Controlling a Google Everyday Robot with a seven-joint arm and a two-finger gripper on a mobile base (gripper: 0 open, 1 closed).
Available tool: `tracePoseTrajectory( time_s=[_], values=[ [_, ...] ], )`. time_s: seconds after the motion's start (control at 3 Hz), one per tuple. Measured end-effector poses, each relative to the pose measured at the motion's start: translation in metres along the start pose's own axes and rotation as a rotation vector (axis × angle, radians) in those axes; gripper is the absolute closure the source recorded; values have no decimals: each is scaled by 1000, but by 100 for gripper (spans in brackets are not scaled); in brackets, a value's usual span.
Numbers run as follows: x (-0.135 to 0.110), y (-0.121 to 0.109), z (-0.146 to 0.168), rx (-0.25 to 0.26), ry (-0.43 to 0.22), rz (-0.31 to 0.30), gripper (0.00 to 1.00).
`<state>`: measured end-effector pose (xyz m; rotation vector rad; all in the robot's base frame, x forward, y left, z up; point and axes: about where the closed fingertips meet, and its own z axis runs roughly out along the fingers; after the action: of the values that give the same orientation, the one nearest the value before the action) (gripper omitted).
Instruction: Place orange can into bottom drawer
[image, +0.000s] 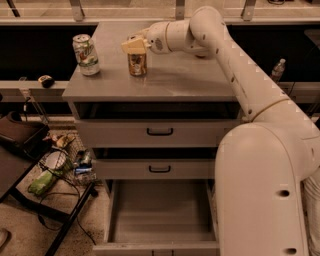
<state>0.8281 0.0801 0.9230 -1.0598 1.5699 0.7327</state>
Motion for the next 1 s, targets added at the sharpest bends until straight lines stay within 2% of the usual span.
tracePoseTrajectory(
  time_s=[0.33, 0.67, 1.0],
  values=[
    [-36, 17, -16, -18, 19, -63, 100],
    [-102, 57, -95, 41, 22, -145, 100],
    [-131, 93, -167, 137, -13, -153, 100]
  ],
)
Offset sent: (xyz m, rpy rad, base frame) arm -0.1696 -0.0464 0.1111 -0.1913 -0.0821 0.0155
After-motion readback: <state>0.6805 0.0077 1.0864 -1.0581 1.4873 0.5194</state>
